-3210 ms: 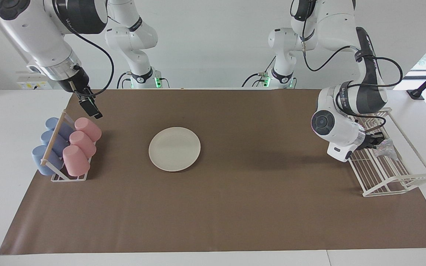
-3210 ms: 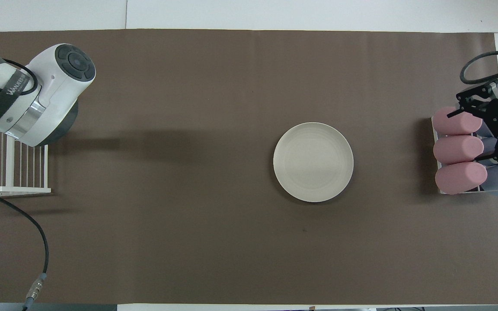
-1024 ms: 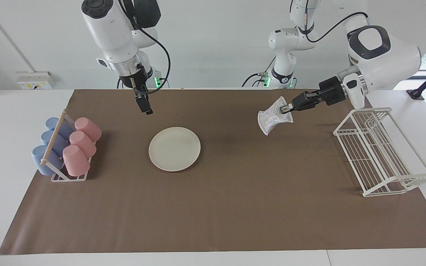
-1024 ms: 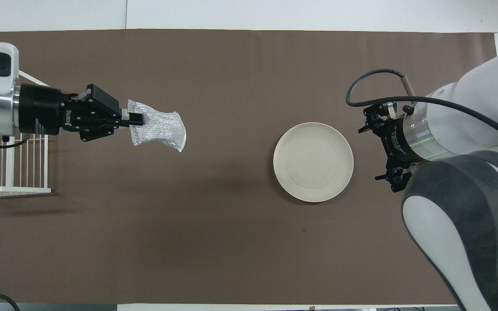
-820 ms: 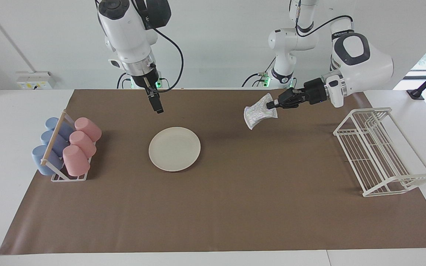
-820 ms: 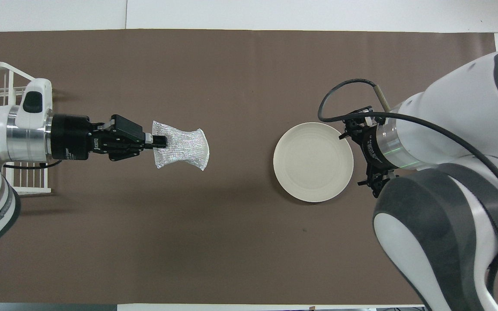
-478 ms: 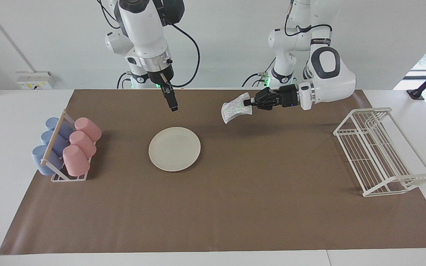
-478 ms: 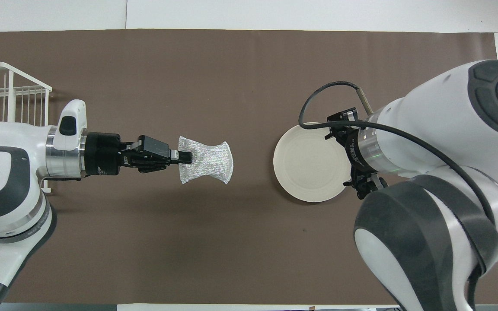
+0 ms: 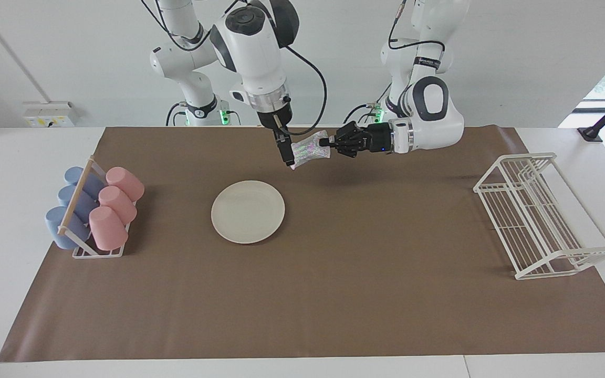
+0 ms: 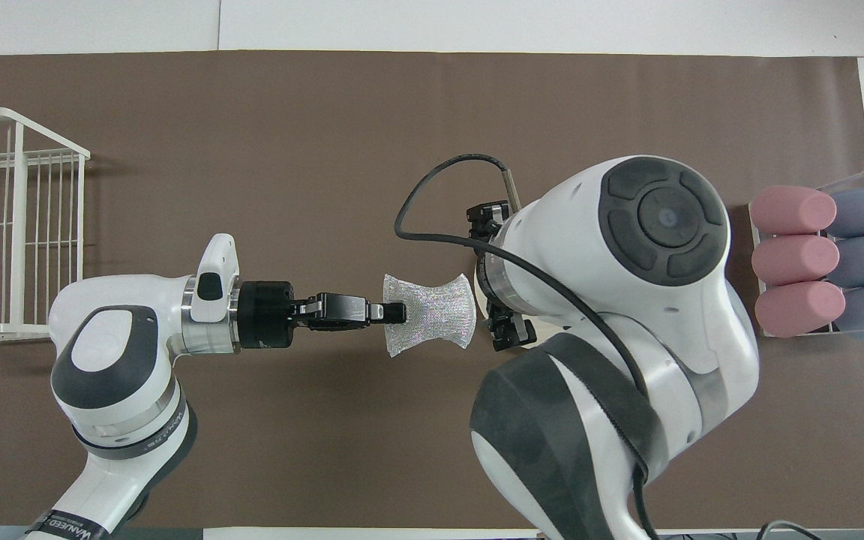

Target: Wipe plate with sponge

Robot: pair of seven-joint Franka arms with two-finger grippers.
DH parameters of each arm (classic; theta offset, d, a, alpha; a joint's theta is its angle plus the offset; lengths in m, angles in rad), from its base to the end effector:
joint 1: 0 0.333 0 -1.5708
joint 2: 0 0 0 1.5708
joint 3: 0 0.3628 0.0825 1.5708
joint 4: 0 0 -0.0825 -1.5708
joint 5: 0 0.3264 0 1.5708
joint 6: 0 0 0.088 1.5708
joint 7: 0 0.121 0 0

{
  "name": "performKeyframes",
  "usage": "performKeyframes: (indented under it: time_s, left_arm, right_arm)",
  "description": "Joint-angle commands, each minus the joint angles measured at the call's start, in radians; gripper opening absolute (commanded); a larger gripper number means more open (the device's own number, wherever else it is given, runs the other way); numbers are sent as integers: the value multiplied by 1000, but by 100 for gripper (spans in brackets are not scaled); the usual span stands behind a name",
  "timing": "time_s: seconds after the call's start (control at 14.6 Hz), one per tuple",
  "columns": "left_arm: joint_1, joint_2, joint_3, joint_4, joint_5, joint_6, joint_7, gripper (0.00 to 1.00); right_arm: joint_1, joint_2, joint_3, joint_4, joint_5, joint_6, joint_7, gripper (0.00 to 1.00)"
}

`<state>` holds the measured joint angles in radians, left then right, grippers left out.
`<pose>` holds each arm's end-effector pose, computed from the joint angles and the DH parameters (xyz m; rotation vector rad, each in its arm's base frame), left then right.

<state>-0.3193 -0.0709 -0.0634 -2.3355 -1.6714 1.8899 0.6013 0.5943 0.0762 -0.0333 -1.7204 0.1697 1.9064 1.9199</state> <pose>0.3935 -0.2527 0.4840 1.7041 0.0125 -0.1195 0.4555 0.3040 0.5863 -2.2742 1.9270 0.1740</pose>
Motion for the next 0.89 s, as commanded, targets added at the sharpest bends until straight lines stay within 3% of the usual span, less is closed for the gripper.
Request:
performKeyframes:
  time_s: [0.0,0.41,0.82]
  left_arm:
    - [-23,-40,14,-38,-53,26,23,0]
    - [-17,-33,14,-36,-62,18,23,0]
    - [-9,-33,16,-34,-60,-2,23,0]
  right_arm:
    - [2,11,4,9,8,13,31,100]
    - [27,-24,10,-76,36,22,31,100]
    - [39,-36,10,-94,37,17,34,97]
